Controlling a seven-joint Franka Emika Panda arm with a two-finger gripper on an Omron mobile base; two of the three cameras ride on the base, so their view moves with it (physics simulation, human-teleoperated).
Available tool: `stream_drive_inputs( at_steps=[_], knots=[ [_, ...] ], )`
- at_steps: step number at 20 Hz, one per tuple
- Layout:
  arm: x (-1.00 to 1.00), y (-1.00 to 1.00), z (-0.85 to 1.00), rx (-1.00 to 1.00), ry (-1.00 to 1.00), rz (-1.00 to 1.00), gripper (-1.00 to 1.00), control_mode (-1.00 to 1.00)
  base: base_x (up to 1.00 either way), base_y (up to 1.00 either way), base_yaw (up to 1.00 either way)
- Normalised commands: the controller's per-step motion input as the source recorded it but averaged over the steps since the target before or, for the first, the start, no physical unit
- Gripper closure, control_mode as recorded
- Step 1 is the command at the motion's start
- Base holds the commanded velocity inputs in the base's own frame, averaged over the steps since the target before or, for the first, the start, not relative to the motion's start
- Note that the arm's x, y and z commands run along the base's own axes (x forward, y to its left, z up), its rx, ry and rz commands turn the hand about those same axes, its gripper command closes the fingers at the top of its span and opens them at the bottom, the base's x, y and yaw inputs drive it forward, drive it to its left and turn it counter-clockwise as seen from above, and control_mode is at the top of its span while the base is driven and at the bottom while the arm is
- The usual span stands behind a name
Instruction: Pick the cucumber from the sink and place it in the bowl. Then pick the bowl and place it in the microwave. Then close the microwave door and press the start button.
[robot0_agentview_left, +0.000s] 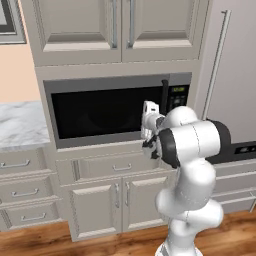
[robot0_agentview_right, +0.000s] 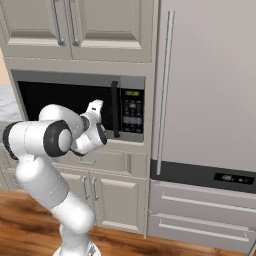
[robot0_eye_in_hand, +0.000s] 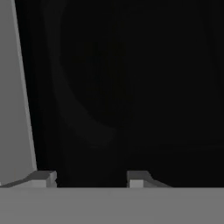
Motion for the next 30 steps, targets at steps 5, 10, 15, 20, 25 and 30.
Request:
stream_drive_inputs(
  at_steps=[5, 10, 15, 20, 25, 30],
  knots=[
    [0.77, 0.0, 0.0, 0.01, 0.0, 0.0, -1.0, -1.0, 0.0, 0.0, 0.0],
    [-0.32, 0.0, 0.01, 0.09, 0.0, 0.06, -1.0, -1.0, 0.0, 0.0, 0.0],
    [-0.98, 0.0, 0.11, 0.09, 0.0, 0.17, -1.0, -1.0, 0.0, 0.0, 0.0],
    [-1.0, 0.01, 0.31, 0.05, 0.0, 0.13, -1.0, -1.0, 0.0, 0.0, 0.0],
    [-1.0, -0.07, 0.11, 0.04, -0.06, -0.05, -1.0, -1.0, 0.0, 0.0, 0.0],
    [-1.0, -0.64, 0.22, 0.13, 0.0, 0.0, -1.0, -1.0, 0.0, 0.0, 0.0]
  ],
)
